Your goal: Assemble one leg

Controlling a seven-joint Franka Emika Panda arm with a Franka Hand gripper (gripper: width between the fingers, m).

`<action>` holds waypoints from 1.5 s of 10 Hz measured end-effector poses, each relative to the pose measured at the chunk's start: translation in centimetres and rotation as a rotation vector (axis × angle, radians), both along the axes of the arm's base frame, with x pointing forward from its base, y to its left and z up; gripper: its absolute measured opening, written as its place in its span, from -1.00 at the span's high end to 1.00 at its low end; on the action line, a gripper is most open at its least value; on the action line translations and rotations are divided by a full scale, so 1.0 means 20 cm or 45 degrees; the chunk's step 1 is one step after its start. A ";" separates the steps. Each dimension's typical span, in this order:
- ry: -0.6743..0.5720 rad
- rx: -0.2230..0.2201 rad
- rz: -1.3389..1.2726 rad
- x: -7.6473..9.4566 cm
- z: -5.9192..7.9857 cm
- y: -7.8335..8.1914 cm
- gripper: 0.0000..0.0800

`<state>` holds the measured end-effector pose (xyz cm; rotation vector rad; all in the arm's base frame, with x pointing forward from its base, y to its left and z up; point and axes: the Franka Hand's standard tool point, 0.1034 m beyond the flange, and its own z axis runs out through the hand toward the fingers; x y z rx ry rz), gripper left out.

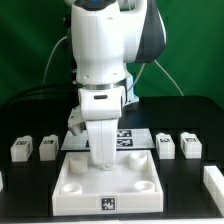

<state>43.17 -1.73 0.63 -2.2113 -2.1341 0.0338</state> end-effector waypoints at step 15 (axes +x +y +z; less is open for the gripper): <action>-0.074 0.031 0.031 0.19 0.02 0.15 0.86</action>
Offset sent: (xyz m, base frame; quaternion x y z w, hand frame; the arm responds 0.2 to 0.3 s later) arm 0.0000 0.0000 0.0000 0.0000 0.0000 0.0000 1.0000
